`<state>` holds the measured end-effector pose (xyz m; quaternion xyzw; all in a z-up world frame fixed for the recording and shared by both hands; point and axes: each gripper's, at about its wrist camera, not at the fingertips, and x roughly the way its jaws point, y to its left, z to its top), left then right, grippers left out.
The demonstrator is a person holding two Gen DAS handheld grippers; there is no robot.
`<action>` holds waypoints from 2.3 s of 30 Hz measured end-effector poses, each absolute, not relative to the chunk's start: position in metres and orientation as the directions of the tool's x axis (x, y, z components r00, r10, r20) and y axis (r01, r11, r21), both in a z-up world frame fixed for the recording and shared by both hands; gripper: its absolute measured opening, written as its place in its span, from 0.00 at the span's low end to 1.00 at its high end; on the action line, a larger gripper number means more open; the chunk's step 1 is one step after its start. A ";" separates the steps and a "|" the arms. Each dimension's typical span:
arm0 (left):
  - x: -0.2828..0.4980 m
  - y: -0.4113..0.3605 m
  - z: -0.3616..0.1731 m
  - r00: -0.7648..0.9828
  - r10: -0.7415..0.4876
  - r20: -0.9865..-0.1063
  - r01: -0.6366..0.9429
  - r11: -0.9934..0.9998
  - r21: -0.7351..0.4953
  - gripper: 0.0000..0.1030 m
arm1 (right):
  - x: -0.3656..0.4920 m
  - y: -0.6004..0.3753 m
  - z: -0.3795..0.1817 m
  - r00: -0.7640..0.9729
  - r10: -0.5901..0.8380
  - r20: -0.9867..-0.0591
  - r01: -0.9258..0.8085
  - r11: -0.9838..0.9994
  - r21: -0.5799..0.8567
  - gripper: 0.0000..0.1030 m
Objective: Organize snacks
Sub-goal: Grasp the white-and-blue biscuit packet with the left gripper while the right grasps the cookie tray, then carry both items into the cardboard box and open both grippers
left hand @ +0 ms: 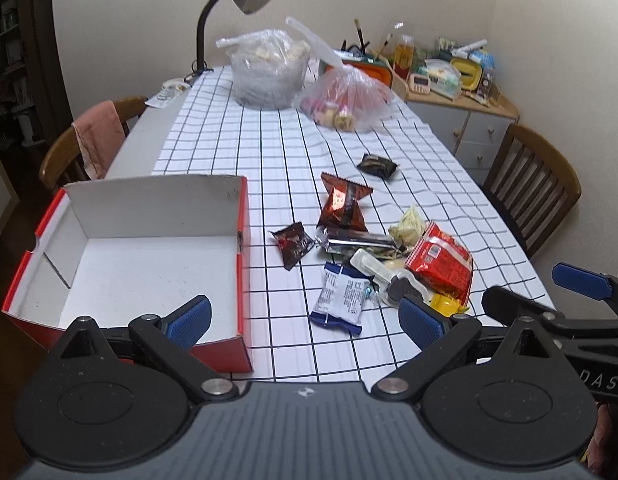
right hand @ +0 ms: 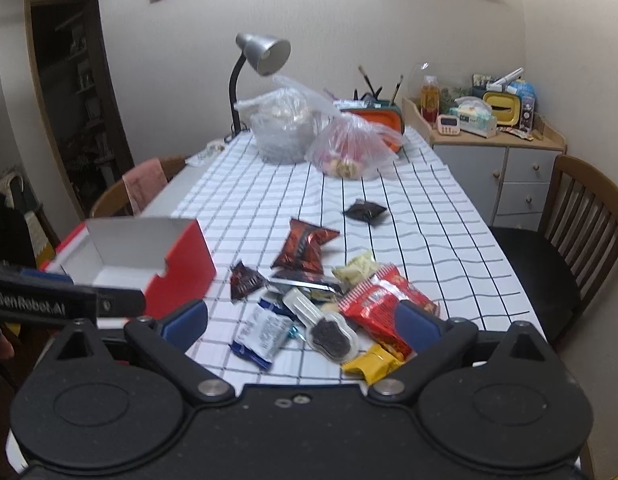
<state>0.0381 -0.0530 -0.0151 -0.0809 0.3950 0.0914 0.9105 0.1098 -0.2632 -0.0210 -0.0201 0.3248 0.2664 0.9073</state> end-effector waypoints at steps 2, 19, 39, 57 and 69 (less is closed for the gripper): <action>0.045 -0.057 -0.020 0.660 0.098 -0.745 -0.219 0.973 -0.066 0.98 | 0.116 -0.267 -0.030 0.632 0.470 -0.616 -0.510 0.851 0.126 0.97; 0.135 -0.080 -0.103 0.539 0.050 -0.841 -0.100 0.995 -0.005 0.97 | 0.188 -0.238 -0.114 0.458 0.452 -0.765 -0.720 0.694 -0.021 0.76; 0.206 -0.061 -0.161 0.370 0.002 -0.929 -0.060 0.998 -0.022 0.74 | 0.226 -0.188 -0.154 0.388 0.384 -0.838 -0.782 0.618 -0.079 0.49; 0.195 -0.052 -0.153 0.384 -0.008 -0.923 -0.123 0.991 -0.059 0.45 | 0.210 -0.200 -0.141 0.379 0.413 -0.828 -0.737 0.676 0.000 0.37; 0.146 -0.050 -0.116 0.438 -0.015 -0.899 -0.175 0.979 -0.102 0.45 | 0.175 -0.225 -0.096 0.405 0.478 -0.779 -0.700 0.711 0.073 0.37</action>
